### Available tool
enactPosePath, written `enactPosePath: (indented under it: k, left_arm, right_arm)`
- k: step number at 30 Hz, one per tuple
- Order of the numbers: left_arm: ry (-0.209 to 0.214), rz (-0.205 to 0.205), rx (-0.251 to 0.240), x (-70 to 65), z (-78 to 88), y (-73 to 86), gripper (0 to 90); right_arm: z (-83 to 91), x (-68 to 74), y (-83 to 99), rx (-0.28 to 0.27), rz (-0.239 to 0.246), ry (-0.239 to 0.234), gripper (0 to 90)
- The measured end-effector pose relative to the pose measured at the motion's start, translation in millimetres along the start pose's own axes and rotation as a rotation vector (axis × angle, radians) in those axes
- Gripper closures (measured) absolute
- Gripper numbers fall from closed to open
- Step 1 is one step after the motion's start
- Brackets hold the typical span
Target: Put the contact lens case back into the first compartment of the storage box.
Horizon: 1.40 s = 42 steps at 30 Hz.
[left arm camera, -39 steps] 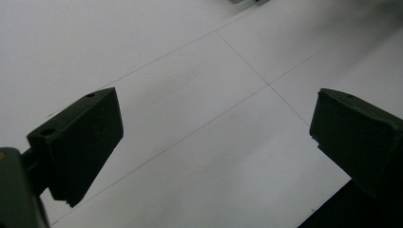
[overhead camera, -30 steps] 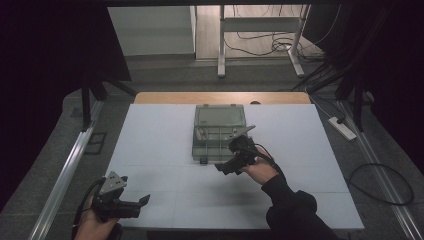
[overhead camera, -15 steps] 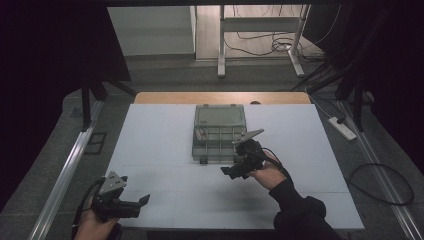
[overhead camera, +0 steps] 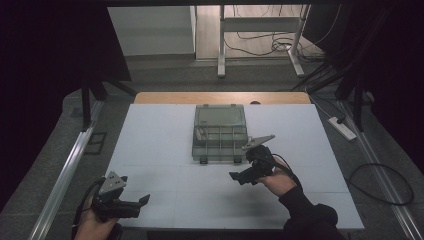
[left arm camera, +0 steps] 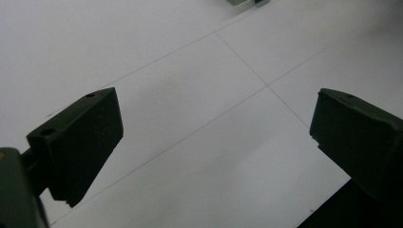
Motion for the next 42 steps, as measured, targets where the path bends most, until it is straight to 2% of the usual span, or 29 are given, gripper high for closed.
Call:
enactPosePath:
  k: [22, 42]
  left_arm:
    - [-0.001, -0.001, 0.002, 0.0, -0.1, -0.1, 3.6]
    - [-0.003, 0.0, 0.004, -0.1, -0.4, -0.2, 3.6]
  right_arm:
    - [23.0, -2.9, 31.5, 0.004, -0.045, 0.02, 0.0]
    - [52.7, -11.8, 62.4, -0.012, -0.109, 0.069, 0.0]
Point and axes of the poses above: each handheld gripper's, and its own axes: z roughly backward along the jaws, y roughly out of its underside, x roughly to its left, the point moved 6 cm from there along -z, roughly forward along the jaws, and after that the axes turned 9 degrees about z, right-handed, at the moved point
